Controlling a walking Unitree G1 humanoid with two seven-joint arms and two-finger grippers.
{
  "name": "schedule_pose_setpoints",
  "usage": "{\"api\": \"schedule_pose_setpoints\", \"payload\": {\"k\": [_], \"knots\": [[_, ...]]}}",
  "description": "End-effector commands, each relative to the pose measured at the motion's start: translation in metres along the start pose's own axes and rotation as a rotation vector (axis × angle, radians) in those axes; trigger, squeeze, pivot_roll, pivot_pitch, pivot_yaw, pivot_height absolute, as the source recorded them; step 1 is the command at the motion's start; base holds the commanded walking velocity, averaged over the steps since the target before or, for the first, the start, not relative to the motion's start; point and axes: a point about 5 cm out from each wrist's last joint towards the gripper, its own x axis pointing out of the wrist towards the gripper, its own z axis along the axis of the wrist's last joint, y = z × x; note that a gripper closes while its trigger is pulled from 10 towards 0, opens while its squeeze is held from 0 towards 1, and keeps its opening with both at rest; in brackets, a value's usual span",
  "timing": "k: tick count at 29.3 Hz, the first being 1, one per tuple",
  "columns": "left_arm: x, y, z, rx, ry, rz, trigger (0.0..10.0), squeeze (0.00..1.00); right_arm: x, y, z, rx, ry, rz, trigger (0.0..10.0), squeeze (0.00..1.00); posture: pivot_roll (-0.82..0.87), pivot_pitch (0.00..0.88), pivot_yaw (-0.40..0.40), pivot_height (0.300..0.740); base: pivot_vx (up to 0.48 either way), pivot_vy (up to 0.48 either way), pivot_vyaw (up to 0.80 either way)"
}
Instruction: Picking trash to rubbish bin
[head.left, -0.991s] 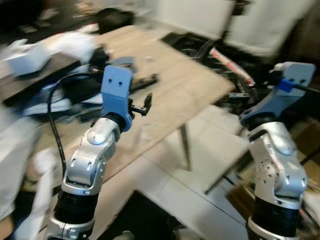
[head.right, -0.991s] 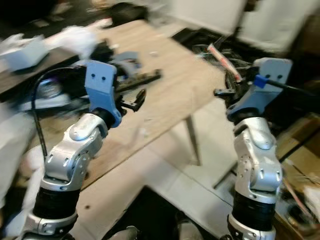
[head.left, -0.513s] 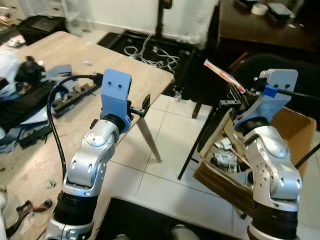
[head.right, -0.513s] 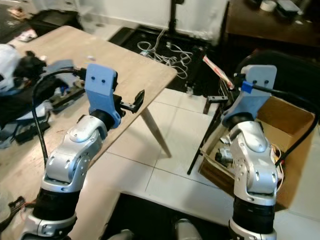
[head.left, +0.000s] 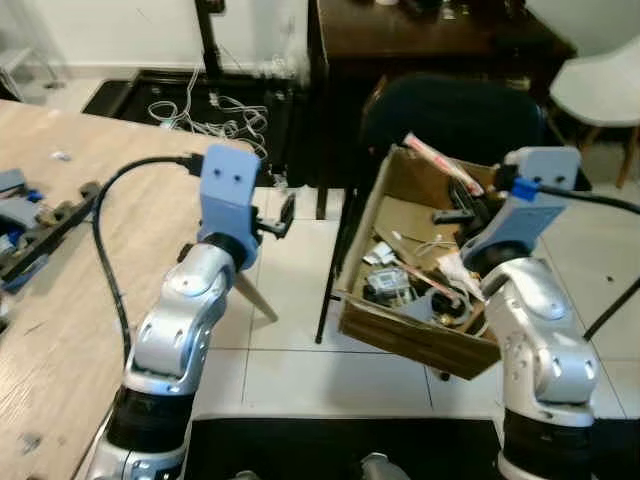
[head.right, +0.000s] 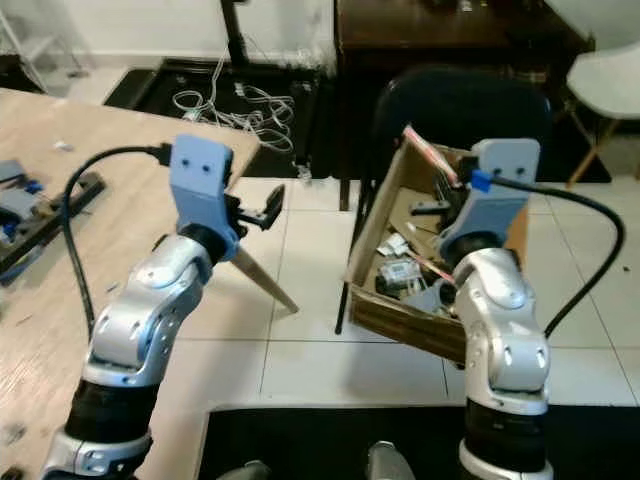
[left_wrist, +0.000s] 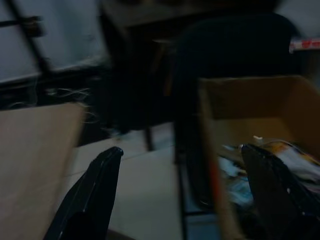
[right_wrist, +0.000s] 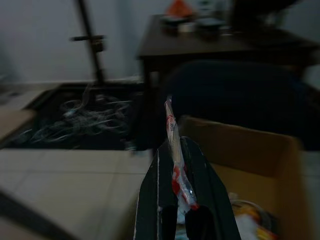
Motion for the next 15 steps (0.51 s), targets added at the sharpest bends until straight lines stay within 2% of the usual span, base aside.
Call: {"api": "schedule_pose_setpoints", "payload": {"k": [1,5,15], "knots": [[-0.001,-0.004,-0.005,-0.021,0.031,-0.029,10.0,0.00,-0.002,-0.004,-0.005,0.000,0.027,-0.018,10.0,0.00,-0.02,0.201,0.041,0.740,0.000,0.000,-0.80],[-0.003,-0.006,-0.009,0.006,0.044,-0.039,10.0,0.00,-0.004,-0.005,-0.009,0.001,0.048,-0.026,10.0,0.00,-0.02,0.206,0.041,0.740,0.000,0.000,-0.80],[-0.005,-0.007,-0.013,-0.015,0.065,-0.051,10.0,0.00,-0.008,-0.006,-0.016,0.010,0.070,-0.040,10.0,0.00,-0.01,0.210,0.054,0.740,0.000,0.000,-0.80]]}}
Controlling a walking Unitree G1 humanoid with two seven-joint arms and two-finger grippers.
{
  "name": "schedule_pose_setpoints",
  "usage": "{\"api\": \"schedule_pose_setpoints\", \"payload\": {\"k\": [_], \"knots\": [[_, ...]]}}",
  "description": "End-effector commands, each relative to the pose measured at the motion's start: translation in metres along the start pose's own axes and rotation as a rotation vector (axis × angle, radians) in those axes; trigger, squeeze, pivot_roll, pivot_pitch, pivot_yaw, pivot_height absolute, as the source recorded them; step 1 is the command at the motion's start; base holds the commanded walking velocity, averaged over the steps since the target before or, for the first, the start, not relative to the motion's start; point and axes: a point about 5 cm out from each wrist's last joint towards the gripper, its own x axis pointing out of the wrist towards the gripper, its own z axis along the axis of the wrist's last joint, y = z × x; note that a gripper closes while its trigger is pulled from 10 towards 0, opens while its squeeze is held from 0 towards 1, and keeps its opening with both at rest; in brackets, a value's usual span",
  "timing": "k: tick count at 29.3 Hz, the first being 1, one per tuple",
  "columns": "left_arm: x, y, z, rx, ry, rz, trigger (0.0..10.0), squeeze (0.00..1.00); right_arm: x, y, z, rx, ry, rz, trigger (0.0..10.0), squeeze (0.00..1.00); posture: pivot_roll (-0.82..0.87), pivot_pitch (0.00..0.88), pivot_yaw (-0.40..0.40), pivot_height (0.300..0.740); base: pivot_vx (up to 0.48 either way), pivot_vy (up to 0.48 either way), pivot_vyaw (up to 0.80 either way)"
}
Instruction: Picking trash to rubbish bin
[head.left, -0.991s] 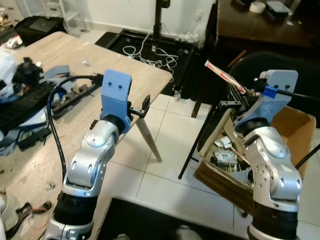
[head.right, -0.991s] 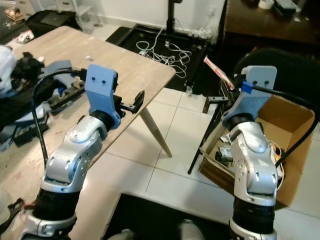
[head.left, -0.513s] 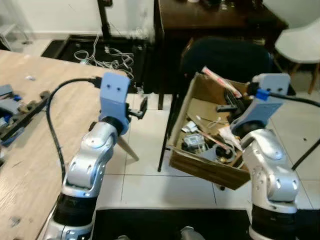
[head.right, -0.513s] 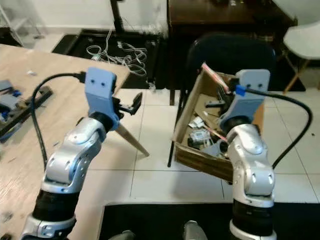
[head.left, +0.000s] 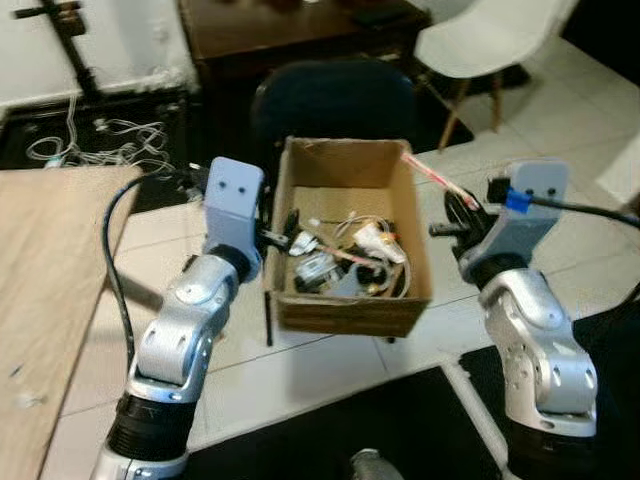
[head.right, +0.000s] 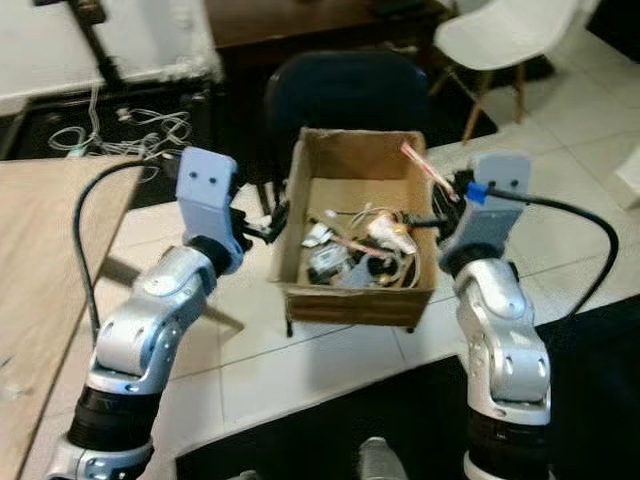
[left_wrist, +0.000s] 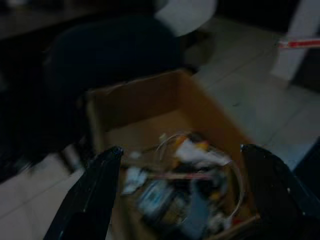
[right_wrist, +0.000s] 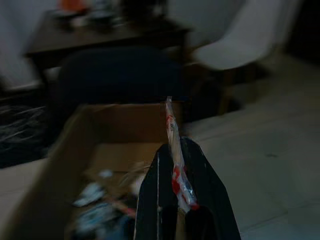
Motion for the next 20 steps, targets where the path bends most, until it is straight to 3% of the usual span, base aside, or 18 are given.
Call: {"api": "schedule_pose_setpoints", "payload": {"k": [1,4,12,20], "knots": [[-0.003,0.000,-0.005,-0.006,0.024,-0.009,10.0,0.00,-0.002,0.003,-0.006,0.023,0.020,0.003,10.0,0.00,-0.01,0.210,0.054,0.740,0.000,0.000,-0.80],[-0.002,-0.001,-0.005,-0.006,0.027,-0.010,10.0,0.00,-0.002,0.003,-0.006,0.047,0.013,0.007,10.0,0.00,-0.01,0.210,0.054,0.740,0.000,0.000,-0.80],[-0.004,-0.005,-0.006,0.003,0.032,-0.028,10.0,0.00,-0.001,0.005,-0.006,0.065,0.008,0.024,10.0,0.00,0.00,0.201,0.054,0.740,0.000,0.000,0.00],[-0.004,-0.007,-0.007,-0.037,0.032,-0.011,10.0,0.00,0.000,0.013,-0.003,0.058,-0.014,0.075,10.0,0.00,-0.01,0.194,0.058,0.740,0.365,0.000,0.00]]}}
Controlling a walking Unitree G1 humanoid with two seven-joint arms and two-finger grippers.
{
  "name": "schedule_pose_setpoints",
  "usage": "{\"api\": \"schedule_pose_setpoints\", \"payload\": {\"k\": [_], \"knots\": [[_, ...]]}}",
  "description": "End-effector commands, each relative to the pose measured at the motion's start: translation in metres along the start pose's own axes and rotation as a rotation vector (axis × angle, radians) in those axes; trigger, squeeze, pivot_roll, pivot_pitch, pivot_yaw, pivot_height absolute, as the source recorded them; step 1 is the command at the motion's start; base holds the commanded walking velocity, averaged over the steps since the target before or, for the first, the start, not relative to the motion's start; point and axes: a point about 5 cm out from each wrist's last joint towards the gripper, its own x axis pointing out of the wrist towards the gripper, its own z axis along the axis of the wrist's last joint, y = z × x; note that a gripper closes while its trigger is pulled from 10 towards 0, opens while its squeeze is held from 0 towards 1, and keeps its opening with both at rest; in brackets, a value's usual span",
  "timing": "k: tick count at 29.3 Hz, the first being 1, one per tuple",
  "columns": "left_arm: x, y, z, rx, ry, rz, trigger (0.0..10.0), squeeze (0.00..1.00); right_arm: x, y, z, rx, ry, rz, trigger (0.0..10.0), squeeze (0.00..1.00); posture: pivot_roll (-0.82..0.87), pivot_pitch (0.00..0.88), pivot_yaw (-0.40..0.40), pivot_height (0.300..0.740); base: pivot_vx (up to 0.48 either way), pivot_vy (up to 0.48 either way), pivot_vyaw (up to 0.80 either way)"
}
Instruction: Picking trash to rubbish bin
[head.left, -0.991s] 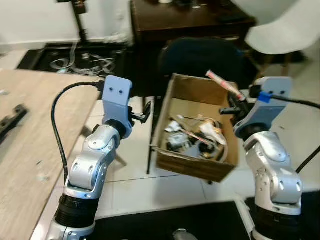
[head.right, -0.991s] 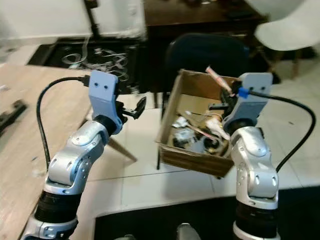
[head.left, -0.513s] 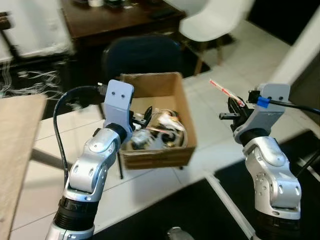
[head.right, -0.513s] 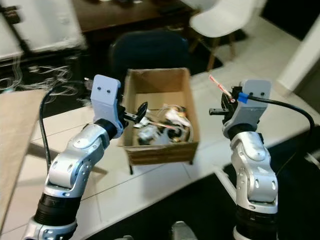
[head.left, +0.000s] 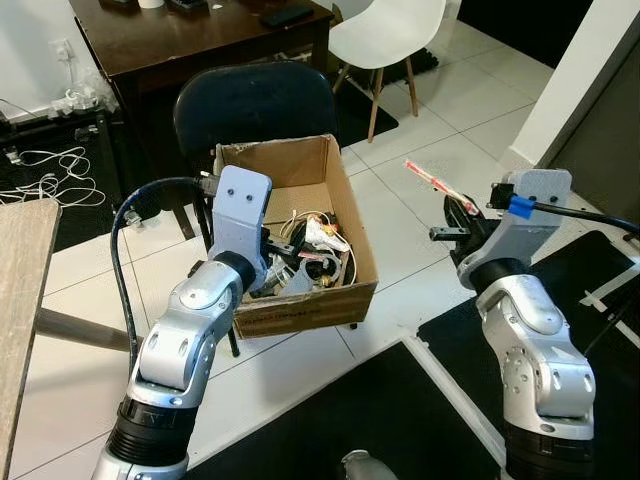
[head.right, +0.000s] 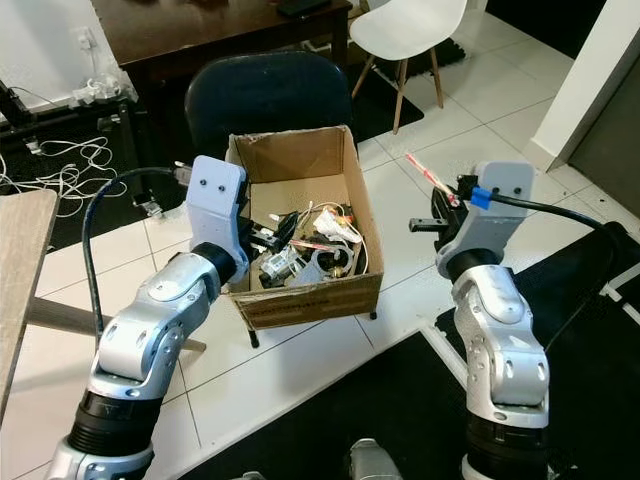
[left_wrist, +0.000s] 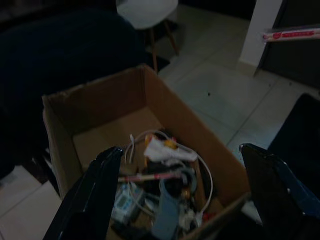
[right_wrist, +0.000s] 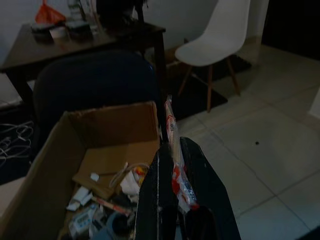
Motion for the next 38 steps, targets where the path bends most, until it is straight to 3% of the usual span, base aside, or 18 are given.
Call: {"api": "schedule_pose_setpoints", "payload": {"k": [1,17,27,31,32,38], "knots": [[-0.002,-0.002,-0.002,-0.017,0.009,-0.001,10.0,0.00,0.001,0.004,-0.001,0.000,0.000,0.021,10.0,0.00,-0.01,0.194,0.058,0.740,0.431,0.000,0.00],[-0.002,0.006,-0.005,-0.007,0.021,0.061,10.0,0.00,0.002,0.015,-0.007,-0.007,0.034,0.101,10.0,0.00,0.00,0.193,0.052,0.740,0.430,0.000,0.00],[0.001,0.020,-0.008,0.055,0.023,0.172,10.0,0.00,0.006,0.018,-0.014,-0.026,0.066,0.163,10.0,0.00,0.00,0.218,0.045,0.740,0.000,0.000,0.00],[0.003,0.037,-0.010,0.105,0.011,0.276,10.0,0.00,0.014,0.017,-0.021,-0.018,0.076,0.182,10.0,0.00,0.01,0.241,0.047,0.740,0.000,0.000,0.00],[0.003,0.048,-0.011,0.150,0.016,0.332,10.0,0.00,0.018,0.020,-0.023,0.005,0.074,0.212,10.0,0.00,0.01,0.249,0.049,0.740,0.000,0.000,0.00],[0.004,0.061,-0.013,0.218,0.021,0.365,10.0,0.00,0.022,0.034,-0.038,0.038,0.138,0.320,10.0,0.00,0.02,0.278,0.051,0.740,0.000,0.000,0.00]]}}
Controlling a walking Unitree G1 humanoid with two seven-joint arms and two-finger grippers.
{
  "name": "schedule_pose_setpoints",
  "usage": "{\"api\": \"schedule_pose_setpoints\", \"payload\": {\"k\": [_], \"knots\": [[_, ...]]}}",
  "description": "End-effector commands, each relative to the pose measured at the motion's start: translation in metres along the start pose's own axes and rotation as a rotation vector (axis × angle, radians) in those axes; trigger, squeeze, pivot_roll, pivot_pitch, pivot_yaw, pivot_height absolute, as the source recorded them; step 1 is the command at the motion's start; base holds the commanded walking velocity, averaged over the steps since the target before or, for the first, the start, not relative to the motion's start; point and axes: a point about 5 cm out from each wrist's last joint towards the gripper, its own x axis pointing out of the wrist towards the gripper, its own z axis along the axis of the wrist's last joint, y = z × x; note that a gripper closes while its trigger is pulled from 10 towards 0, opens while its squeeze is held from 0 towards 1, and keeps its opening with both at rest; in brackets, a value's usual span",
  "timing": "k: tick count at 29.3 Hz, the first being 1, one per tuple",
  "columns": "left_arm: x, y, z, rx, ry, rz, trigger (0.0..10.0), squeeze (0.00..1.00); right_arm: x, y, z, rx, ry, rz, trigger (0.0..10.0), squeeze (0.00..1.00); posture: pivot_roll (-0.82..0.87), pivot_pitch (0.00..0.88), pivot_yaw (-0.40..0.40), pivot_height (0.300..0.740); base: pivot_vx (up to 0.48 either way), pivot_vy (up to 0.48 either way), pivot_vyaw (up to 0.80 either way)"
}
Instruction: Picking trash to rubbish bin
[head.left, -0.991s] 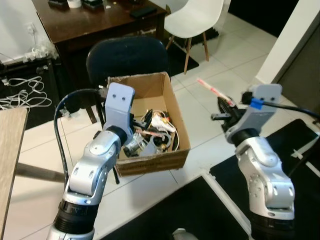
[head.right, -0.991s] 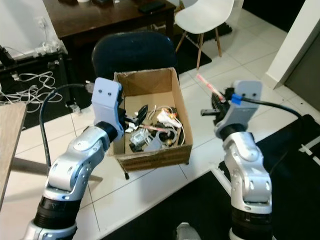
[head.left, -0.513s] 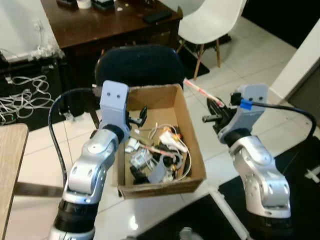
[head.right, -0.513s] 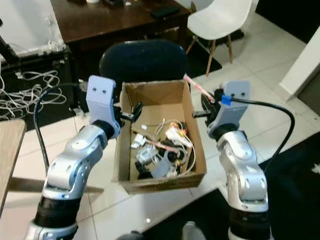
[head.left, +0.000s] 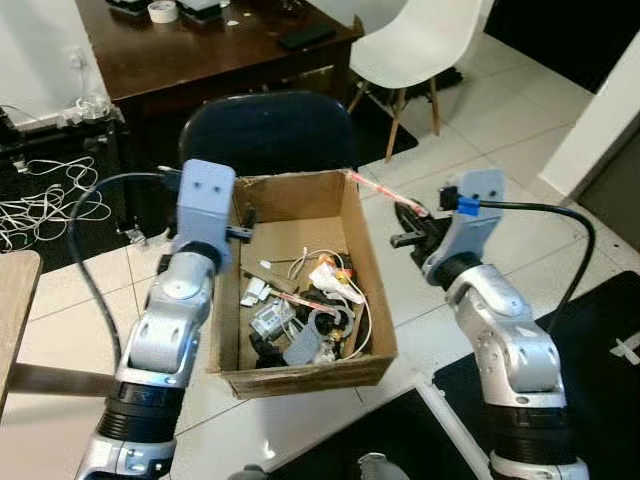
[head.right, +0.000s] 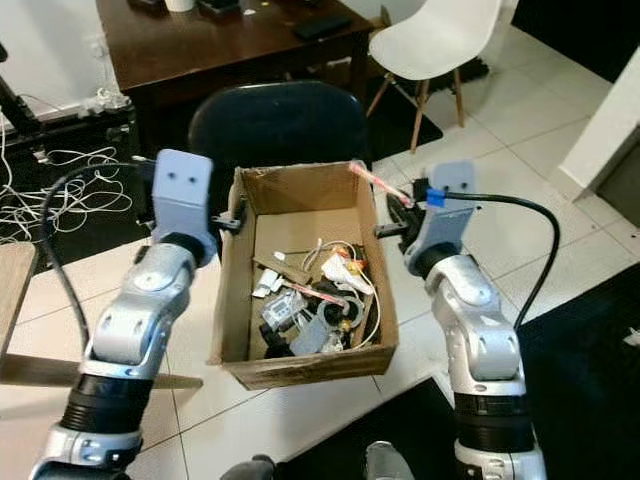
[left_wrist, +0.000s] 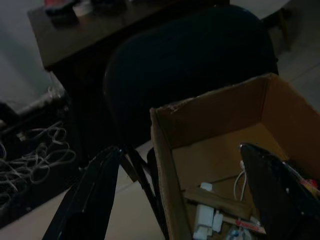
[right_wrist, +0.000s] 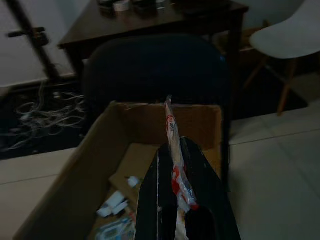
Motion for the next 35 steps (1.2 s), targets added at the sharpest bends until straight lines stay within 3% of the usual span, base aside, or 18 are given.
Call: {"api": "schedule_pose_setpoints", "payload": {"k": [1,4,8,15,30,31,32,35], "knots": [[0.002,0.004,-0.003,0.059,-0.004,0.005,10.0,0.00,0.002,0.008,-0.016,0.030,0.057,0.073,10.0,0.00,0.02,0.278,0.051,0.740,0.000,0.000,0.00],[0.002,0.000,-0.003,0.082,-0.020,-0.044,10.0,0.00,0.003,0.011,-0.028,0.077,0.110,0.119,10.0,0.00,0.02,0.294,0.048,0.740,0.000,0.000,0.00],[-0.003,-0.009,-0.010,0.075,-0.006,-0.124,10.0,0.00,0.010,0.024,-0.048,0.145,0.188,0.282,10.0,0.00,0.03,0.321,0.059,0.740,0.000,0.000,0.00],[-0.004,-0.011,-0.011,0.079,-0.011,-0.145,10.0,0.00,0.021,0.038,-0.057,0.120,0.220,0.406,10.0,0.00,0.05,0.349,0.059,0.740,0.000,0.000,0.00],[-0.007,-0.009,-0.012,0.075,-0.009,-0.143,10.0,0.00,0.033,0.024,-0.064,0.075,0.260,0.390,10.0,0.00,0.05,0.363,0.045,0.740,0.000,0.000,0.00],[-0.006,-0.009,-0.012,0.076,-0.009,-0.142,10.0,0.00,0.033,0.023,-0.065,0.081,0.269,0.391,10.0,0.18,0.05,0.363,0.045,0.740,0.000,0.000,0.00],[-0.006,-0.009,-0.012,0.076,-0.009,-0.140,10.0,0.00,0.034,0.021,-0.066,0.086,0.276,0.382,10.0,1.00,0.05,0.363,0.045,0.740,0.000,0.000,0.00],[-0.005,-0.008,-0.011,0.075,-0.010,-0.134,10.0,0.00,0.035,0.018,-0.067,0.072,0.281,0.363,10.0,1.00,0.05,0.363,0.045,0.740,0.000,0.000,0.00]]}}
